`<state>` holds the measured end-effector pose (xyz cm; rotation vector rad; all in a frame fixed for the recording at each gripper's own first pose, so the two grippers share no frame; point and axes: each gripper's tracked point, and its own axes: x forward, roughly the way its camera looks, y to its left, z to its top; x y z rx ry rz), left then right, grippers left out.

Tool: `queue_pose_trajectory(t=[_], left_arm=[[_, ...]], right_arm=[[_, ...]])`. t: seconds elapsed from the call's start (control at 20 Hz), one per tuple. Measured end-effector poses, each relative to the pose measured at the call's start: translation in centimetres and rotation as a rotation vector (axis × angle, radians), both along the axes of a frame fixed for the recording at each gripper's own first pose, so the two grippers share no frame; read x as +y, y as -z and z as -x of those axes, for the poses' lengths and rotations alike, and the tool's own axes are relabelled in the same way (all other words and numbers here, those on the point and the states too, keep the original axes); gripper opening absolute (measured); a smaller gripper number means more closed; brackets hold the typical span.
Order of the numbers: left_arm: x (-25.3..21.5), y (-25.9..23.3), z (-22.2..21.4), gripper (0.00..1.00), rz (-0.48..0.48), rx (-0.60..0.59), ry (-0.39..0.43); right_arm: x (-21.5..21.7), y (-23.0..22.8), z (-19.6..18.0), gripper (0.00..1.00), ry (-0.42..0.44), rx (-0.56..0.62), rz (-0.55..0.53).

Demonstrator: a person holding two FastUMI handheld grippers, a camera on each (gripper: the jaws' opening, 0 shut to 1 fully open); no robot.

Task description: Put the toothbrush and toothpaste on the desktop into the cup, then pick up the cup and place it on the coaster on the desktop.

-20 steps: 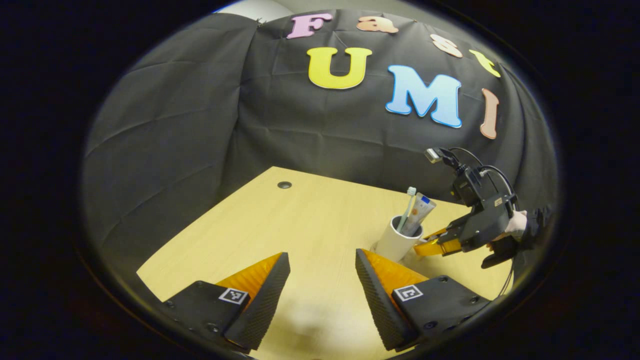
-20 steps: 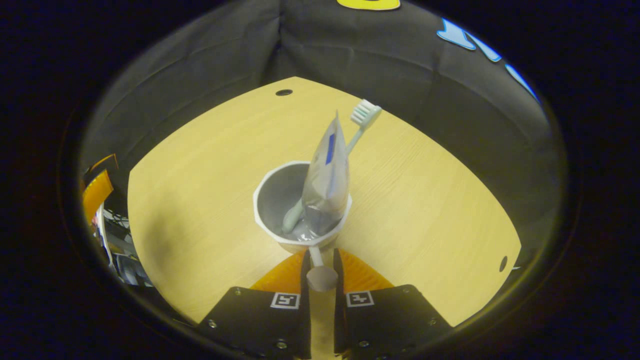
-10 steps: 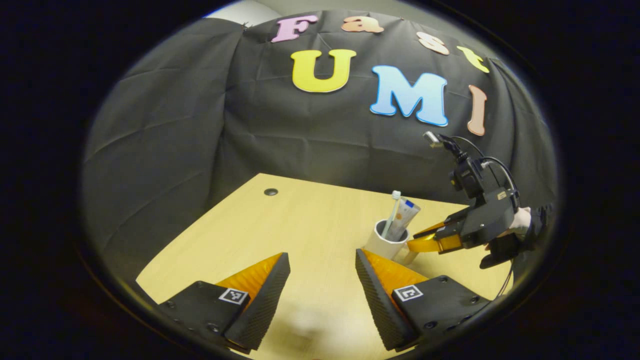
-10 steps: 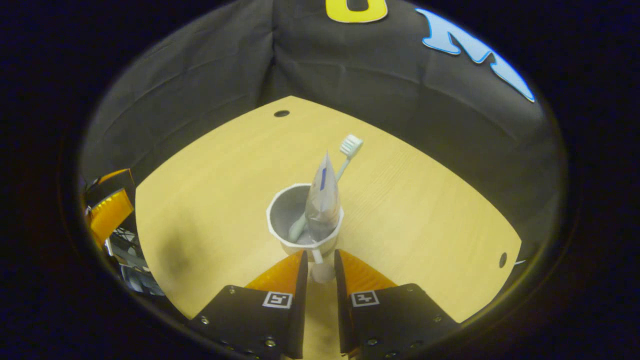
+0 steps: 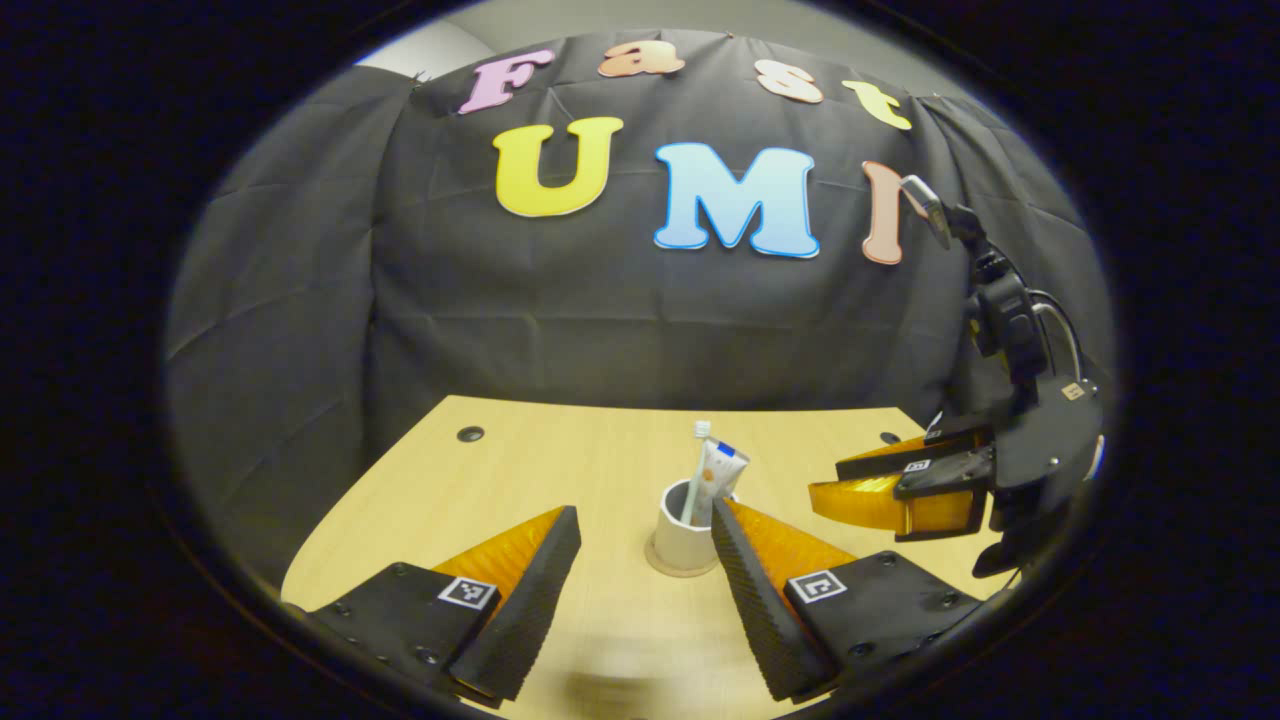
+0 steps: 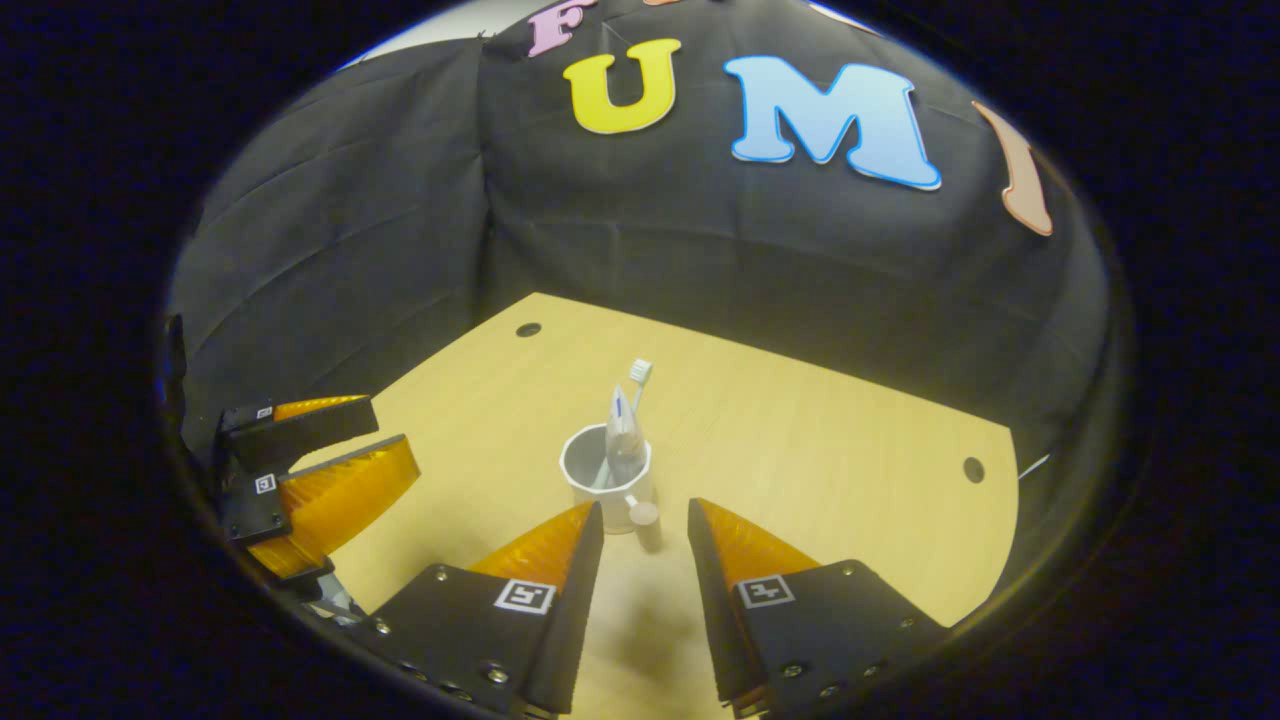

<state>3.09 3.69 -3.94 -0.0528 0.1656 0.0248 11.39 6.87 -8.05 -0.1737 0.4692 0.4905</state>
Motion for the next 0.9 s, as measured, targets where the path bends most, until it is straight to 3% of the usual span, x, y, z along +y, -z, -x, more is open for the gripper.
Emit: queue_pose_trajectory(t=[0.3,0.4,0.65,0.9], left_arm=[[-3.9,-5.3,-1.2,0.9,-0.015,-0.12,0.061],[-4.9,-7.4,-1.0,0.92,-0.022,-0.164,0.067],[-6.5,-13.4,0.8,0.92,-0.061,-0.318,0.051],[-7.2,-15.5,2.3,0.92,-0.069,-0.397,0.036]], right_arm=[[-4.0,-5.6,3.1,0.52,0.206,-0.194,-0.088],[-5.5,-7.6,3.7,0.89,0.259,-0.266,-0.116],[-7.9,-13.7,5.1,0.9,0.358,-0.47,-0.185],[-9.4,-15.6,5.8,0.9,0.413,-0.562,-0.222]])
